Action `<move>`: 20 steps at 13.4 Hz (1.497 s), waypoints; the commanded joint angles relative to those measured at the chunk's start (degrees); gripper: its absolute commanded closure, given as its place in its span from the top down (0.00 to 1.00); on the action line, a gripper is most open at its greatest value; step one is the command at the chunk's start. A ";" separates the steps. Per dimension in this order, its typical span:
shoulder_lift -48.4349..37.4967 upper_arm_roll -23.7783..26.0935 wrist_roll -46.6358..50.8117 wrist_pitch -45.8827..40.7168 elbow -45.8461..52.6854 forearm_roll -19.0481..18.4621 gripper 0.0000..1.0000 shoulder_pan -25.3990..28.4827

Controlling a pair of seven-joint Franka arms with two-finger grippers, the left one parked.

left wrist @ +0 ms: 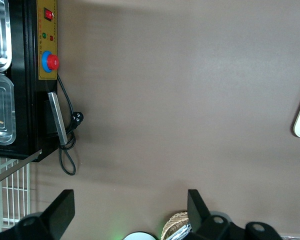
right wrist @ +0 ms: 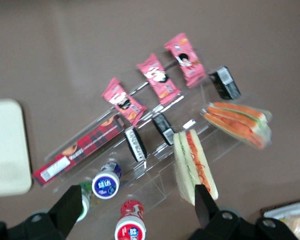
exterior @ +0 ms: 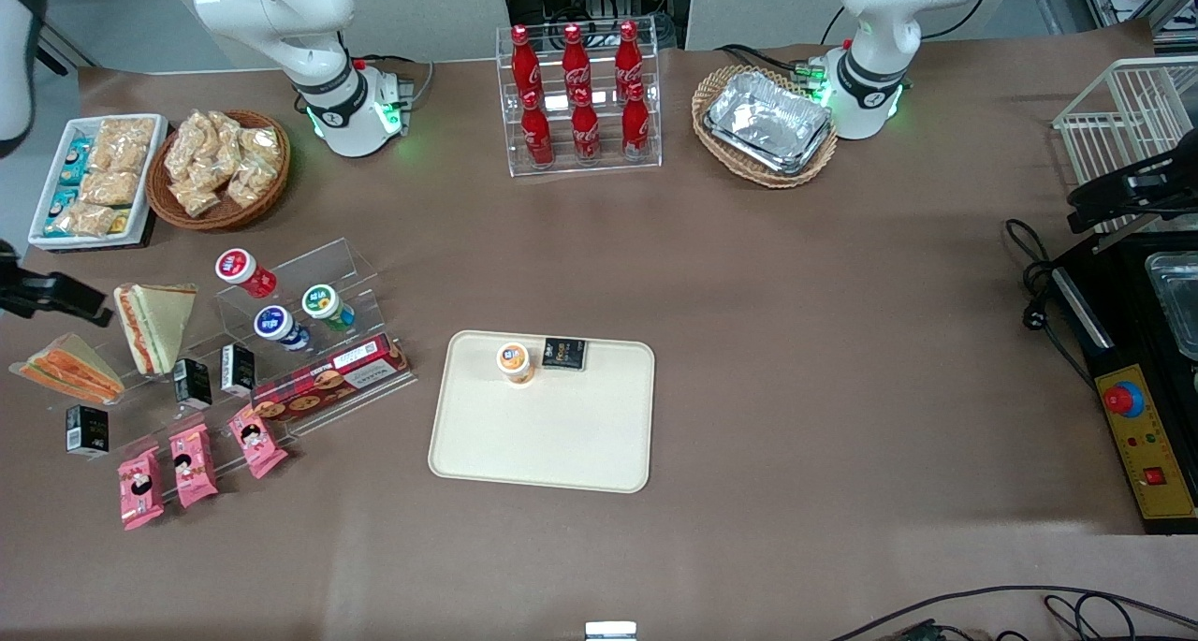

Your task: Place sandwich on tray

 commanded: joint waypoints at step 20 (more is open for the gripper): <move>12.80 -13.99 70.27 4.38 4.88 5.72 1.00 -2.94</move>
